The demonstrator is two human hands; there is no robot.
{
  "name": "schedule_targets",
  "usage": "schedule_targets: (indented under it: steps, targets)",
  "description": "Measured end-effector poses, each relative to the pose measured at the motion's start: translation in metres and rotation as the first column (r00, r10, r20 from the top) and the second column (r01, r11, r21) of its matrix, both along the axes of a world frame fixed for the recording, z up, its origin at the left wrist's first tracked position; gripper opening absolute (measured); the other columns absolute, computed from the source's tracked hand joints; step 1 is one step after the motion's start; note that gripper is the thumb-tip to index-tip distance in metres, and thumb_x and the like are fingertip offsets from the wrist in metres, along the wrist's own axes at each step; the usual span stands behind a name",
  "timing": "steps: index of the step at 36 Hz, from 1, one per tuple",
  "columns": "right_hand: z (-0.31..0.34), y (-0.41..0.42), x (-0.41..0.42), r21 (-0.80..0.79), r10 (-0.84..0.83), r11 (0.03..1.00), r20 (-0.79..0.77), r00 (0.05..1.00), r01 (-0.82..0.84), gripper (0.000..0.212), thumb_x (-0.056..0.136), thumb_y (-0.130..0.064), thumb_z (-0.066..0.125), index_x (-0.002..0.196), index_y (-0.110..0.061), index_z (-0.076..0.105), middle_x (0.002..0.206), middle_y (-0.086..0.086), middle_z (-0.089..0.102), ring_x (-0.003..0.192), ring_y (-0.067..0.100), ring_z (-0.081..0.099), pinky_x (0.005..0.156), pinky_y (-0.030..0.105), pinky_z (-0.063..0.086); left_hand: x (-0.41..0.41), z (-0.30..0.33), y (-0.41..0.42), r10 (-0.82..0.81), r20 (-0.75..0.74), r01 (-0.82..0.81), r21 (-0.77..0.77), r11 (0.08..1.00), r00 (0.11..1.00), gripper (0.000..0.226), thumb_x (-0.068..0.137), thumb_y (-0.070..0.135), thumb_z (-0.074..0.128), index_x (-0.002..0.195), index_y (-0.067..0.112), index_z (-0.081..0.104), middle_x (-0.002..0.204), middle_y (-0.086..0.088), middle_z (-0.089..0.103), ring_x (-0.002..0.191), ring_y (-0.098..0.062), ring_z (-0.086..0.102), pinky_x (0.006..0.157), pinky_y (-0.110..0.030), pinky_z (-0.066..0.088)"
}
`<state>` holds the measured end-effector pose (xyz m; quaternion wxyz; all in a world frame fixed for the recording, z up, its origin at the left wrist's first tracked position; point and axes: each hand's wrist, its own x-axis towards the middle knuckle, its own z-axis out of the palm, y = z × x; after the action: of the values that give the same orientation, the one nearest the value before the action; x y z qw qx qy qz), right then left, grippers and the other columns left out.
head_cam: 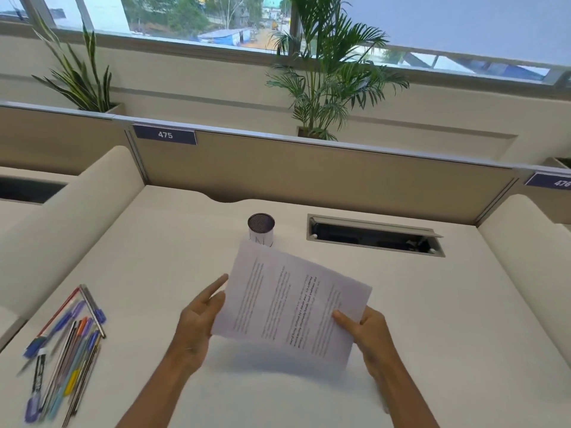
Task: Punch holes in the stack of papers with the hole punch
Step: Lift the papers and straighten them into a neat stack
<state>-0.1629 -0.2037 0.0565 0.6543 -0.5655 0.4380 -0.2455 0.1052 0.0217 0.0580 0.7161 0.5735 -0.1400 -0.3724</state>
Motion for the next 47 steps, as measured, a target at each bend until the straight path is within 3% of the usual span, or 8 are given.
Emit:
schedule_targets:
  steps: [4, 13, 18, 22, 30, 37, 42, 47]
  targets:
    - [0.009, 0.003, 0.002, -0.116, -0.005, 0.993, -0.008, 1.0, 0.004, 0.017, 0.091, -0.013, 0.082, 0.108, -0.011, 0.081, 0.098, -0.001, 0.086, 0.086, 0.021, 0.083, 0.065, 0.027, 0.066, -0.003, 0.007, -0.009, -0.141, 0.115, 0.13, 0.101, 0.986, 0.983, 0.055, 0.078, 0.049, 0.09, 0.129, 0.036, 0.075, 0.124, -0.003, 0.082, 0.111, -0.026, 0.08, 0.083, -0.035, 0.068]
    - [-0.025, 0.041, 0.001, -0.303, -0.207, 0.933, 0.0, 0.978, 0.197, 0.009, 0.091, -0.023, 0.084, 0.083, -0.022, 0.08, 0.078, -0.004, 0.082, 0.067, 0.002, 0.072, 0.059, 0.018, 0.056, -0.041, -0.01, -0.017, 0.032, 0.261, -0.082, 0.185, 0.979, 0.965, 0.003, 0.087, 0.032, 0.085, 0.089, 0.034, 0.087, 0.092, 0.002, 0.086, 0.077, -0.004, 0.077, 0.069, -0.021, 0.06]
    - [-0.066, 0.063, -0.005, -0.352, -0.186, 0.926, -0.107, 0.977, 0.138, 0.045, 0.089, -0.026, 0.085, 0.052, -0.032, 0.06, 0.043, -0.013, 0.041, 0.042, 0.001, 0.034, 0.045, 0.017, 0.032, -0.063, -0.039, -0.006, -0.019, 0.298, -0.062, 0.258, 0.964, 0.954, 0.042, 0.095, 0.017, 0.079, 0.079, 0.056, 0.082, 0.081, 0.027, 0.081, 0.073, 0.011, 0.071, 0.064, -0.006, 0.053]
    - [-0.058, 0.067, -0.003, -0.41, -0.143, 0.907, -0.086, 0.986, 0.096, 0.04, 0.092, -0.022, 0.081, 0.071, -0.055, 0.074, 0.054, -0.025, 0.064, 0.048, -0.007, 0.054, 0.05, 0.006, 0.039, -0.066, -0.039, -0.002, 0.052, 0.28, -0.127, 0.255, 0.959, 0.958, 0.036, 0.095, 0.022, 0.079, 0.09, 0.058, 0.082, 0.094, 0.023, 0.083, 0.084, 0.009, 0.076, 0.068, -0.007, 0.056]
    - [-0.083, 0.067, -0.013, -0.355, -0.163, 0.931, -0.202, 0.966, 0.083, 0.055, 0.093, -0.016, 0.083, 0.053, -0.026, 0.047, 0.042, -0.011, 0.043, 0.042, 0.004, 0.035, 0.046, 0.015, 0.028, -0.069, -0.044, 0.006, 0.058, 0.235, -0.133, 0.317, 0.939, 0.97, 0.021, 0.097, 0.021, 0.078, 0.091, 0.041, 0.08, 0.091, 0.026, 0.082, 0.087, 0.002, 0.077, 0.072, -0.017, 0.055]
    - [-0.052, 0.035, -0.025, -0.116, 0.012, 0.993, -0.149, 0.989, -0.03, 0.006, 0.086, -0.015, 0.088, 0.089, -0.013, 0.083, 0.086, 0.003, 0.085, 0.078, 0.016, 0.078, 0.068, 0.032, 0.06, -0.051, -0.042, 0.014, 0.089, 0.167, -0.143, 0.347, 0.927, 0.982, 0.012, 0.094, 0.026, 0.08, 0.092, 0.014, 0.083, 0.086, 0.002, 0.086, 0.082, -0.025, 0.081, 0.066, -0.031, 0.062]
    - [-0.023, 0.009, -0.037, 0.07, 0.209, 0.975, 0.04, 0.977, -0.211, 0.045, 0.078, -0.036, 0.092, 0.117, -0.015, 0.082, 0.116, 0.016, 0.082, 0.108, 0.036, 0.079, 0.089, 0.048, 0.066, -0.046, -0.04, 0.021, 0.076, 0.123, -0.111, 0.311, 0.944, 0.99, 0.015, 0.095, 0.025, 0.079, 0.102, 0.012, 0.082, 0.098, -0.004, 0.086, 0.092, -0.029, 0.08, 0.083, -0.046, 0.064]
    - [-0.023, -0.002, -0.04, 0.213, 0.169, 0.955, 0.179, 0.969, -0.206, 0.064, 0.076, -0.037, 0.096, 0.128, -0.006, 0.075, 0.129, 0.027, 0.074, 0.117, 0.047, 0.073, 0.092, 0.047, 0.065, -0.051, -0.038, 0.028, 0.133, 0.053, -0.143, 0.271, 0.952, 0.99, 0.015, 0.095, 0.02, 0.078, 0.106, 0.01, 0.081, 0.099, -0.003, 0.086, 0.085, -0.023, 0.083, 0.07, -0.033, 0.065]
